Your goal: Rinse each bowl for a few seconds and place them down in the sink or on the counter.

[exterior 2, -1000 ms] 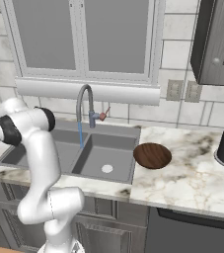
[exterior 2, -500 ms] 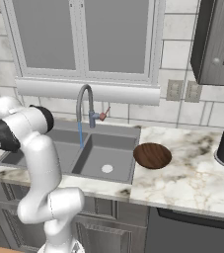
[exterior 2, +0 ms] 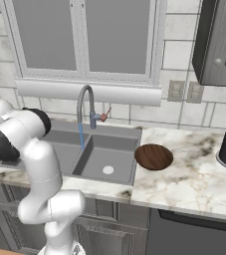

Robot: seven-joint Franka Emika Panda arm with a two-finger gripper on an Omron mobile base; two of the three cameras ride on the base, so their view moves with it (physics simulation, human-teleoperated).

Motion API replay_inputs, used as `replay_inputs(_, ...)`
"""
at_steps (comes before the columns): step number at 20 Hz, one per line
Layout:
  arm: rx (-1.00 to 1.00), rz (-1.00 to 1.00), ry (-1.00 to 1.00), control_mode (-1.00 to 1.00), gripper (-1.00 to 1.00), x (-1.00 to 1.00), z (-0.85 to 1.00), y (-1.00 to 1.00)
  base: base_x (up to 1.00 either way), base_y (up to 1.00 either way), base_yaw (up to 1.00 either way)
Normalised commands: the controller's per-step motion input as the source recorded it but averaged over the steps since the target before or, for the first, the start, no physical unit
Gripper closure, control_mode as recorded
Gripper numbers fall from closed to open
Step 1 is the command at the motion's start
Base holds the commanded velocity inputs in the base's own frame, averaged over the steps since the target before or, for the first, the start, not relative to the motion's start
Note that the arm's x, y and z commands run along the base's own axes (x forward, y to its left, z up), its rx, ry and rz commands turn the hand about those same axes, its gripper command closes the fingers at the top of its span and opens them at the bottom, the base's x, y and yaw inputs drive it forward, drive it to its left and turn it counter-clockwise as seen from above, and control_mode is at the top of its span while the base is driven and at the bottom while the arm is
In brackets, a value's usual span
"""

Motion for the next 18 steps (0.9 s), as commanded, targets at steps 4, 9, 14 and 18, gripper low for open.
replay_inputs(4,-0.05,-0.27,-0.04,-1.00,1.00,-0.16,0.48,-0.29,0.00,0.00,0.00)
replay_inputs(9,-0.03,-0.24,-0.06,-1.00,1.00,-0.21,0.40,-0.28,0.00,0.00,0.00)
replay_inputs(14,0.00,-0.21,-0.01,-1.00,1.00,-0.23,0.21,-0.35,0.00,0.00,0.00)
replay_inputs(18,0.00,-0.15,-0.01,-1.00,1.00,-0.22,0.04,-0.39,0.00,0.00,0.00)
